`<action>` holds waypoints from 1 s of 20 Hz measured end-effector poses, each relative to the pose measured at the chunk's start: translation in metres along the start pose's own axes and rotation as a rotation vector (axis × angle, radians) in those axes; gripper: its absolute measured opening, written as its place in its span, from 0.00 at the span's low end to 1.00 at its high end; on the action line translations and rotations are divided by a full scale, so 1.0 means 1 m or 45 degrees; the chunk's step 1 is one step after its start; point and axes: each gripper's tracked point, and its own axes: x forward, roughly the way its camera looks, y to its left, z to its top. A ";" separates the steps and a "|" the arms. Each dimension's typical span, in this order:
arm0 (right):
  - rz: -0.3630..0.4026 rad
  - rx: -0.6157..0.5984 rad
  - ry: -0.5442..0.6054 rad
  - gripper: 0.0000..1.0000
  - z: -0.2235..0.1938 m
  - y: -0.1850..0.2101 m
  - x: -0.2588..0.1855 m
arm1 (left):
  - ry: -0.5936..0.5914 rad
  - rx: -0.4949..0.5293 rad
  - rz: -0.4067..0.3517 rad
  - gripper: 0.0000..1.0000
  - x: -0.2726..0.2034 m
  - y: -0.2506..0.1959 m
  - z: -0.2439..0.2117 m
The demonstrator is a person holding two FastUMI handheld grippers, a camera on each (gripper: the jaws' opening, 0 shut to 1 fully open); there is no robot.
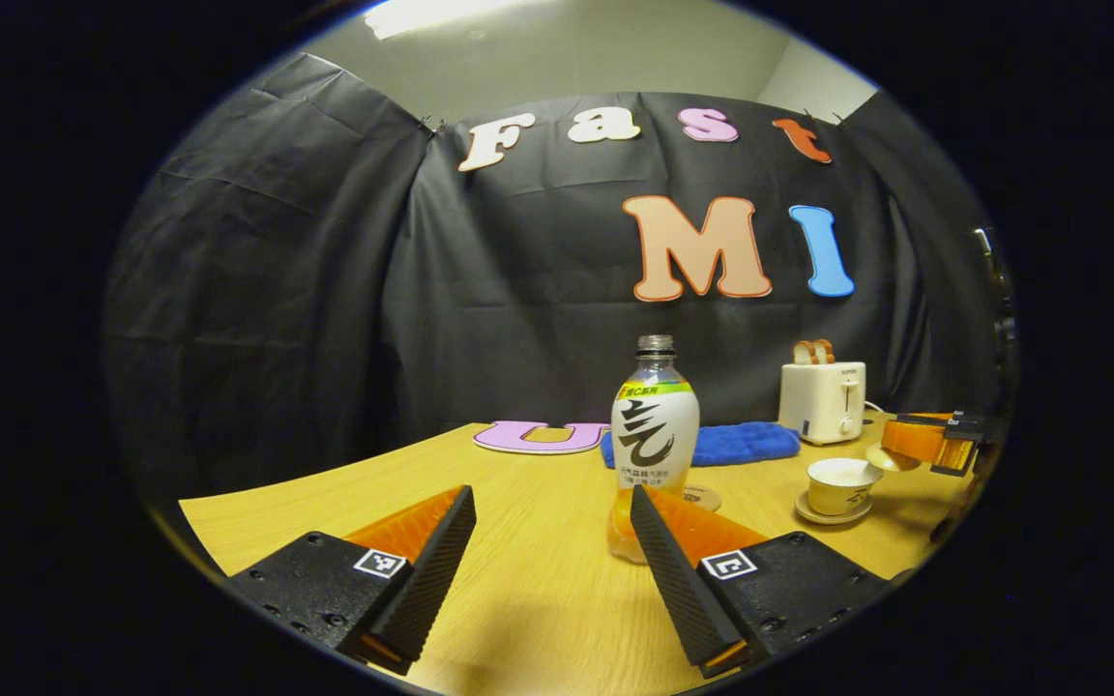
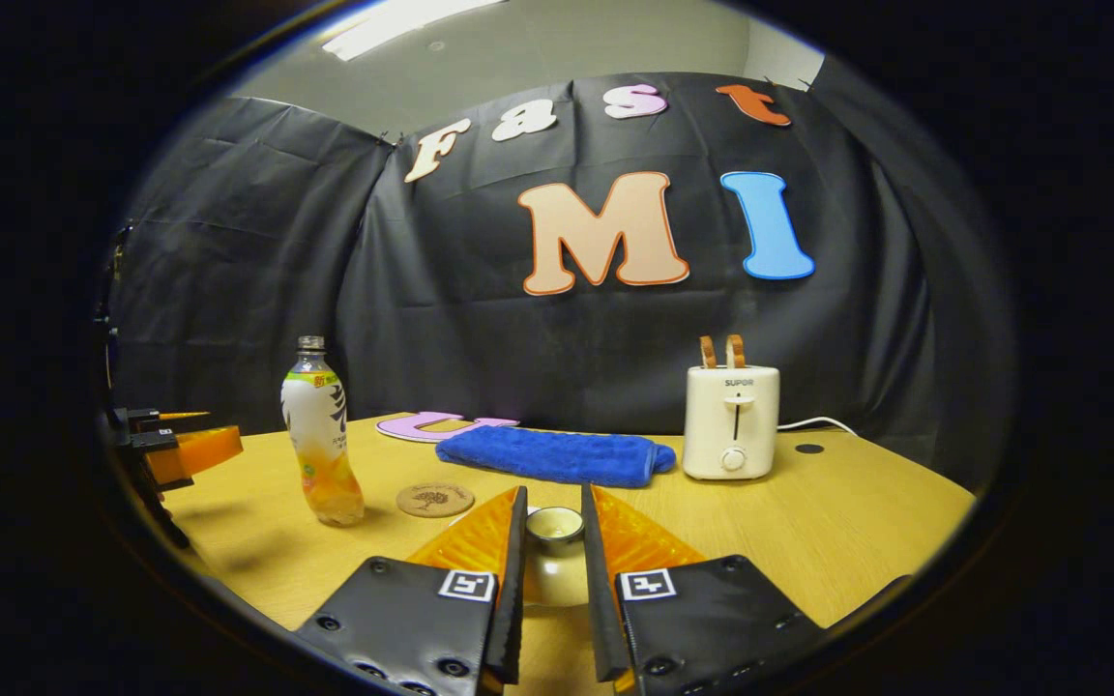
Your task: Open the teacup lid with one hand, grasp the water bottle and pour water into the teacup with the other hand; after pouring, place the water bottle on the coaster and then close the teacup lid.
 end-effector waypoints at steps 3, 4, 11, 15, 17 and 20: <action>-0.065 -0.003 -0.006 0.33 0.002 -0.016 -0.012 | 0.058 0.008 -0.142 0.93 0.006 -0.023 -0.011; -0.083 -0.003 -0.007 0.33 0.002 -0.021 -0.014 | 0.022 -0.006 -0.178 0.94 0.007 -0.028 -0.006; -0.144 -0.006 -0.006 0.33 0.003 -0.041 -0.029 | 0.069 0.001 -0.285 0.94 0.044 -0.054 -0.013; -0.149 -0.006 -0.006 0.33 0.003 -0.045 -0.033 | 0.137 0.007 -0.294 0.91 0.077 -0.062 -0.023; -0.146 -0.007 -0.006 0.33 0.003 -0.046 -0.032 | 0.165 0.016 -0.300 0.91 0.086 -0.066 -0.026; -0.149 -0.006 -0.006 0.33 0.003 -0.048 -0.033 | 0.189 0.038 -0.338 0.85 0.101 -0.077 -0.030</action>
